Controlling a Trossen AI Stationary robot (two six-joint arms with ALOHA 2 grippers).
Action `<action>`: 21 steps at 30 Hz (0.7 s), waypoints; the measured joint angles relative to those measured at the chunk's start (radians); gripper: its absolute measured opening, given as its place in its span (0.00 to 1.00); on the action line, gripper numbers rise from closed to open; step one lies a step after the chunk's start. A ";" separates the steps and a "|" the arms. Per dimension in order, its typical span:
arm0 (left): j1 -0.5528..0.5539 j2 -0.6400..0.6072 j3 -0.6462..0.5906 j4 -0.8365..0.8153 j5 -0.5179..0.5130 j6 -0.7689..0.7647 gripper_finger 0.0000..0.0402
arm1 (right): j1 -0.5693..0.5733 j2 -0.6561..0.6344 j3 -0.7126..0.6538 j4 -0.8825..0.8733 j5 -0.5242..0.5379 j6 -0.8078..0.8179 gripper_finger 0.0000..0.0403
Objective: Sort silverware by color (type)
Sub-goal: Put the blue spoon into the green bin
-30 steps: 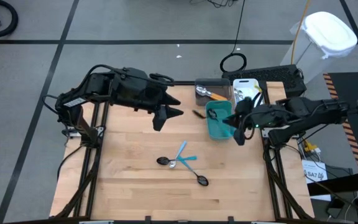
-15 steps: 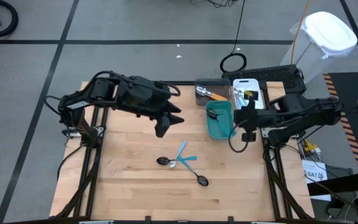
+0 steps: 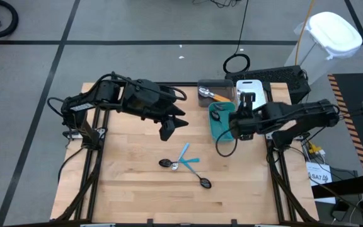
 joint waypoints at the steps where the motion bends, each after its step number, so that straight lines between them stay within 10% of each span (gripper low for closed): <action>1: 0.003 0.000 0.000 0.000 0.000 0.000 0.52 | 0.000 0.000 -0.028 0.008 0.000 0.000 0.00; 21: 0.011 0.000 0.000 -0.103 0.009 0.004 0.52 | -0.095 0.000 -0.481 0.392 0.013 -0.176 0.00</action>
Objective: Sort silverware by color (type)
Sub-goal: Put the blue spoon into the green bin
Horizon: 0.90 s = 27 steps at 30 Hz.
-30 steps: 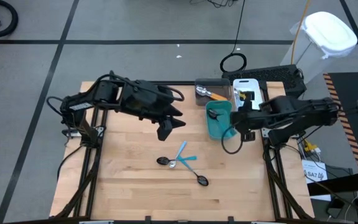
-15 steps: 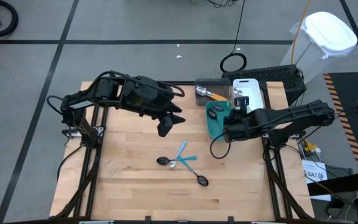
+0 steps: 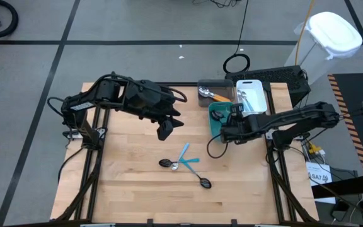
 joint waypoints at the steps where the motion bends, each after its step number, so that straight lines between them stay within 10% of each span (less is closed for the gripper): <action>1: -0.001 0.000 0.000 0.000 0.000 -0.002 0.52 | -0.011 0.000 -0.011 0.017 -0.013 -0.019 0.00; 27: -0.006 0.000 0.000 -0.001 -0.001 0.047 0.52 | -0.152 0.083 -0.043 0.180 -0.126 -0.165 0.02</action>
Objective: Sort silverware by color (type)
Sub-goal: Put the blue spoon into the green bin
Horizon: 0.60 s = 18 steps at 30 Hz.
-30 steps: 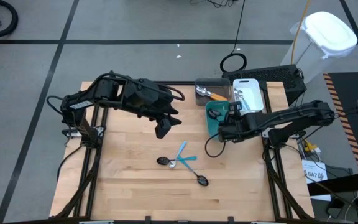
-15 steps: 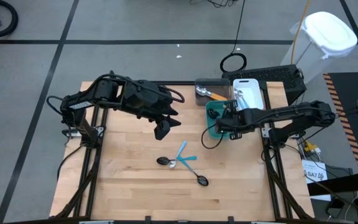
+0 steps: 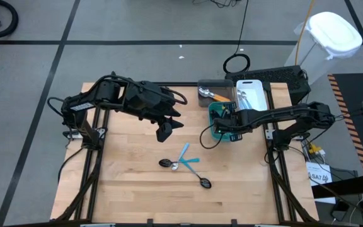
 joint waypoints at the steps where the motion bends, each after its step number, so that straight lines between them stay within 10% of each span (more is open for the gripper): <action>1: 0.000 0.000 0.000 0.000 0.000 -0.001 0.52 | 0.000 0.005 0.000 0.001 0.000 0.000 0.02; 18: 0.000 0.000 0.000 -0.001 0.000 -0.001 0.52 | -0.001 0.006 0.000 0.019 -0.096 0.158 0.37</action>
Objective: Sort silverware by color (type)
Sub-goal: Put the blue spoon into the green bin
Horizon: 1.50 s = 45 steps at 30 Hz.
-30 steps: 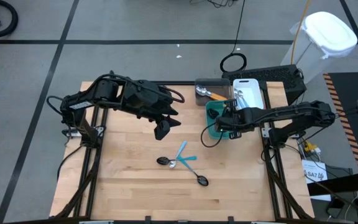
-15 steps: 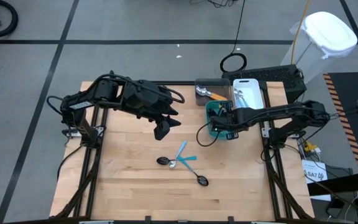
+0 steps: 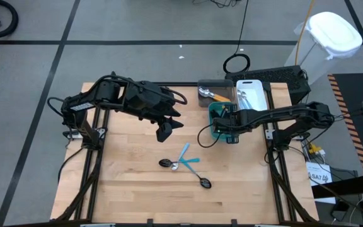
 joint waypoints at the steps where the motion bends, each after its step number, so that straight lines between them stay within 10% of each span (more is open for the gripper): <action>1: 0.000 0.000 0.000 0.000 0.000 0.000 0.52 | -0.003 -0.007 0.000 0.001 -0.025 0.006 0.39; 27: 0.000 0.000 0.000 -0.032 0.025 0.048 0.52 | -0.097 -0.119 0.000 -0.117 -0.219 0.277 0.68; 45: -0.005 0.000 0.000 -0.190 -0.001 0.046 0.52 | -0.024 -0.383 0.023 0.057 -0.401 0.944 0.66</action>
